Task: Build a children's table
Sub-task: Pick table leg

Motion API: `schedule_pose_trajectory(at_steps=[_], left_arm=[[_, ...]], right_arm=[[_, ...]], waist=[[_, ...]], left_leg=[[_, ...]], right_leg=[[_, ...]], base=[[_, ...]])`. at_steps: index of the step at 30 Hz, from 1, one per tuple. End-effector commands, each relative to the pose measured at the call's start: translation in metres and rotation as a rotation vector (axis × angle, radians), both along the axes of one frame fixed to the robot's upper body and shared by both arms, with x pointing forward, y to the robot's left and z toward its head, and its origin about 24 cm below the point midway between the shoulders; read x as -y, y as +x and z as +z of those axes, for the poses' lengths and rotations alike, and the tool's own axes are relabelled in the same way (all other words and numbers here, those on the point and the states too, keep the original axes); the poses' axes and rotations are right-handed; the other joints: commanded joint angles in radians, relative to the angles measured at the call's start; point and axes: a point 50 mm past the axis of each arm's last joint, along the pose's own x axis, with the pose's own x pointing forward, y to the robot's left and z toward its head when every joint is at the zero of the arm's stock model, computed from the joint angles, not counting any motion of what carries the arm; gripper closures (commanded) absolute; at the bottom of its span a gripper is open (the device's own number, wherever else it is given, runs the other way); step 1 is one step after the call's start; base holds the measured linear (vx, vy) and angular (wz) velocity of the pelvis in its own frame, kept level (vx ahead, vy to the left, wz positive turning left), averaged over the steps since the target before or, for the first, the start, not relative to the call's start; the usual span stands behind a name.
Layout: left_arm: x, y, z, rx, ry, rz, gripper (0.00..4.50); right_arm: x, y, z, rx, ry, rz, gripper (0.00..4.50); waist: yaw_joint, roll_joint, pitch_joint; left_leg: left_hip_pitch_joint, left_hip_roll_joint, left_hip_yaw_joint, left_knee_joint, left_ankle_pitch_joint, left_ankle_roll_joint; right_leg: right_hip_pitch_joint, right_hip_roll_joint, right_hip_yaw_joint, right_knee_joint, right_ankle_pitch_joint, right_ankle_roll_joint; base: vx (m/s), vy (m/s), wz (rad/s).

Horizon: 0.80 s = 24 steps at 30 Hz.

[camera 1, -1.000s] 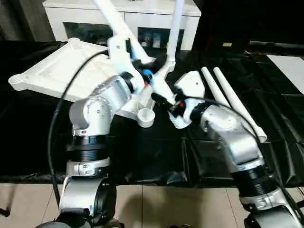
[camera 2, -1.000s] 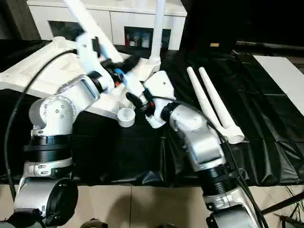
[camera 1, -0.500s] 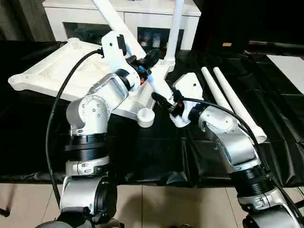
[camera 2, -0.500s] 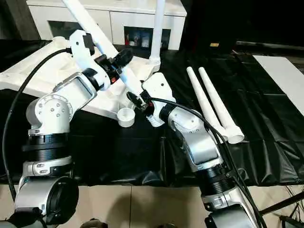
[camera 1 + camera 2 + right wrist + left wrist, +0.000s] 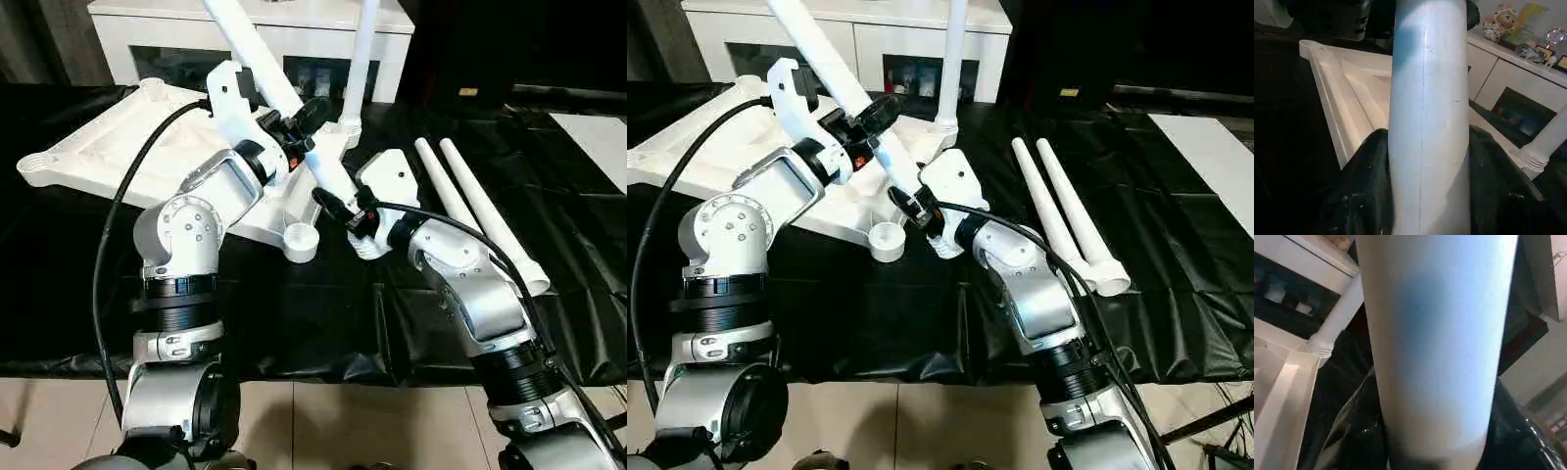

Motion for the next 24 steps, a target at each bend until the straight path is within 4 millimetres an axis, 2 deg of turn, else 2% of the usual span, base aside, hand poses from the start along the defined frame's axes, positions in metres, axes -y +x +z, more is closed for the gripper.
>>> schedule_pose_trajectory(at_steps=[1, 6, 8, 12, 14, 18, 21, 24], left_arm=[[0.008, -0.002, 0.006, 0.040, 0.031, -0.040, 2.64], [0.006, -0.001, 0.007, 0.046, 0.035, -0.034, 2.64], [0.004, -0.001, 0.007, 0.049, 0.037, -0.032, 2.64], [0.001, 0.000, 0.008, 0.056, 0.059, -0.035, 2.64], [-0.003, 0.000, 0.010, 0.065, 0.085, -0.040, 2.68], [-0.005, 0.000, 0.011, 0.076, 0.104, -0.050, 2.69], [-0.007, 0.000, 0.011, 0.090, 0.131, -0.072, 2.69], [-0.006, -0.003, 0.011, 0.107, 0.150, -0.127, 2.69]], right_arm=[[-0.003, 0.002, -0.001, 0.007, -0.031, 0.017, 2.69], [-0.003, 0.002, 0.001, 0.028, -0.037, 0.011, 2.69], [-0.004, 0.001, 0.002, 0.009, 0.000, 0.039, 2.13], [-0.001, 0.000, 0.009, -0.063, 0.115, 0.081, 1.83], [0.010, -0.002, 0.017, -0.136, 0.164, 0.164, 1.58], [0.025, -0.004, 0.023, -0.189, 0.176, 0.230, 1.29], [0.053, -0.003, 0.032, -0.224, 0.169, 0.237, 1.11], [0.074, 0.001, 0.039, -0.266, 0.169, 0.188, 0.73]], waist=[[-0.006, -0.003, -0.079], [-0.006, -0.003, -0.079], [-0.006, -0.001, -0.079], [-0.007, -0.001, -0.079], [-0.003, 0.000, -0.078], [0.000, -0.002, -0.080], [0.003, -0.007, -0.080], [0.004, -0.008, -0.080]], left_leg=[[0.017, 0.009, 0.002, -0.070, -0.208, 0.003], [0.017, 0.009, 0.002, -0.070, -0.207, 0.002], [0.017, 0.009, 0.003, -0.070, -0.206, 0.004], [0.018, 0.011, 0.001, -0.072, -0.220, 0.012], [0.021, 0.012, 0.001, -0.072, -0.217, 0.020], [0.019, 0.011, 0.002, -0.069, -0.191, 0.019], [0.019, 0.011, 0.003, -0.068, -0.184, 0.021], [0.017, 0.009, 0.004, -0.066, -0.167, 0.020]], right_leg=[[0.058, -0.042, 0.037, -0.067, -0.214, -0.156], [0.058, -0.042, 0.037, -0.067, -0.209, -0.156], [0.057, -0.042, 0.037, -0.067, -0.207, -0.158], [0.056, -0.041, 0.036, -0.067, -0.219, -0.158], [0.059, -0.039, 0.037, -0.066, -0.199, -0.163], [0.062, -0.042, 0.037, -0.064, -0.186, -0.171], [0.063, -0.043, 0.037, -0.065, -0.201, -0.175], [0.063, -0.045, 0.037, -0.064, -0.211, -0.177]], base=[[0.000, 0.000, 0.00], [0.000, 0.000, 0.00], [0.000, 0.000, 0.00], [0.000, 0.000, 0.00], [0.000, 0.000, 0.00], [0.000, 0.000, 0.00], [0.000, 0.000, 0.00], [0.000, 0.000, 0.00]])
